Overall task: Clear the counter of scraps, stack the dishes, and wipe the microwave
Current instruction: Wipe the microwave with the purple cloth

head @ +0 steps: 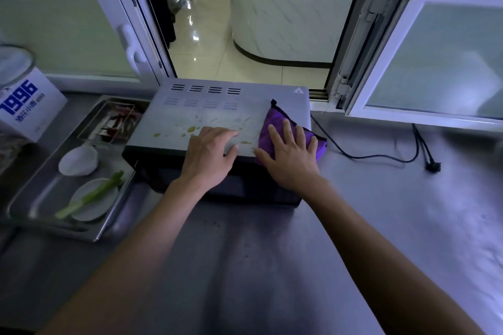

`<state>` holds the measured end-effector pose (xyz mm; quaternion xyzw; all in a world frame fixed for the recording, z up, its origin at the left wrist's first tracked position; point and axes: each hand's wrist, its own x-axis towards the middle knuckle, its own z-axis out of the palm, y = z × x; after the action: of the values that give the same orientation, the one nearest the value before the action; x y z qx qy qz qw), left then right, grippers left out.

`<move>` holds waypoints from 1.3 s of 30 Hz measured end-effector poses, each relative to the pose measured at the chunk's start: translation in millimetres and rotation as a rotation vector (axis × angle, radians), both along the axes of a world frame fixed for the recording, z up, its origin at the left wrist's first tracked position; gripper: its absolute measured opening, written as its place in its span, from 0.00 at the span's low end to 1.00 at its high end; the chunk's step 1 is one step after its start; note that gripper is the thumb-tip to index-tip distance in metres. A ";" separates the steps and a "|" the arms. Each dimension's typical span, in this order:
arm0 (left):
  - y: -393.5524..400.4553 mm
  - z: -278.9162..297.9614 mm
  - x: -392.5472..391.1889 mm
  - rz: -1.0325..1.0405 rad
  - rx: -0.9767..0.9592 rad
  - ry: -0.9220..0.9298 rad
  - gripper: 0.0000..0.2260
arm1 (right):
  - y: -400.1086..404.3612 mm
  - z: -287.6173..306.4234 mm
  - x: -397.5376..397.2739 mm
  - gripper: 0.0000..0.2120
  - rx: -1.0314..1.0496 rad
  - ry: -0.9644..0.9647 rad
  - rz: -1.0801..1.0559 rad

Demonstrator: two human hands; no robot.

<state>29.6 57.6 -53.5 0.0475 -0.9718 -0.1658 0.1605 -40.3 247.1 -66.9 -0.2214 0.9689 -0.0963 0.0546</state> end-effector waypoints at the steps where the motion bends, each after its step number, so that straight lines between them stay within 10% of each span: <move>1: -7.3 -0.6 0.8 -0.005 -0.020 -0.010 0.14 | -4.8 -2.8 -0.2 0.37 0.003 0.006 -0.005; 39: -274.1 -22.8 87.6 -0.035 0.067 0.046 0.11 | -304.1 -10.5 47.0 0.31 -0.070 -0.023 0.133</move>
<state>117.3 -216.5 -76.4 0.0320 -0.9624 -0.2023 0.1783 6.7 -57.0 -77.4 -0.2861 0.9473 -0.1287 0.0644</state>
